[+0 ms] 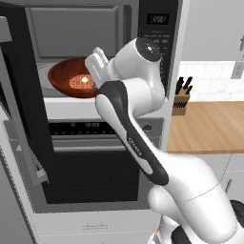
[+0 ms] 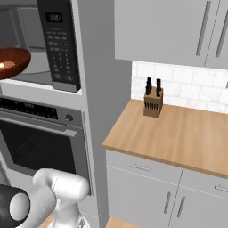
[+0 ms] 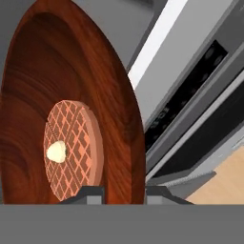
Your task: Open the microwave, place the bowl with waffle inside the microwave, then close the microwave door and turn it on.
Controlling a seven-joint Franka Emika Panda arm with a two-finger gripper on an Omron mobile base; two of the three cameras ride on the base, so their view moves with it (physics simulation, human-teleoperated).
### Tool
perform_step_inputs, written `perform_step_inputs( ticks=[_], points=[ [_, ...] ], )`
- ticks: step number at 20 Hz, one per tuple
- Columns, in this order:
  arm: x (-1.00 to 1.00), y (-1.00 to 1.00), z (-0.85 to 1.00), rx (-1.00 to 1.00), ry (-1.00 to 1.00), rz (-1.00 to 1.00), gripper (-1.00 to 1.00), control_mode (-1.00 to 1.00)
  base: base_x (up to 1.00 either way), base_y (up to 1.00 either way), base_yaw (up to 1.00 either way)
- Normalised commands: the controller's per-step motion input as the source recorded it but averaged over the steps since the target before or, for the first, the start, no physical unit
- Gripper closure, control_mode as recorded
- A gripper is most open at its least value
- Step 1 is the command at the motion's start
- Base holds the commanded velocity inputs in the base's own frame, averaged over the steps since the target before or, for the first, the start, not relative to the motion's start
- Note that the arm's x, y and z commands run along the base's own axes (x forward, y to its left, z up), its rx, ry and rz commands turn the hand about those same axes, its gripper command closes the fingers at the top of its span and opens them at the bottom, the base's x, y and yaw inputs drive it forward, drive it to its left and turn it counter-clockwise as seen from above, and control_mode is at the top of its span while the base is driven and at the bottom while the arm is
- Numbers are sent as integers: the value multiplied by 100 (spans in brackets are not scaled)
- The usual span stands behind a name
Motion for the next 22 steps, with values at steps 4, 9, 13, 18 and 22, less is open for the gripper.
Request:
perform_step_inputs(
  ticks=[4, 9, 13, 18, 22],
  points=[
    [57, 0, 2, -14, 2, -6, 100, -100, 0, 0, 0],
    [49, 4, 0, -3, -4, -21, 100, -100, 0, 0, 0],
    [53, 2, -1, 0, 0, -14, 100, -100, 0, 0, 0],
    [57, 7, -18, 0, 2, -2, 100, -100, 0, 0, 0],
    [44, 0, -27, 1, 2, 0, 100, -100, 0, 0, 0]
  ],
)
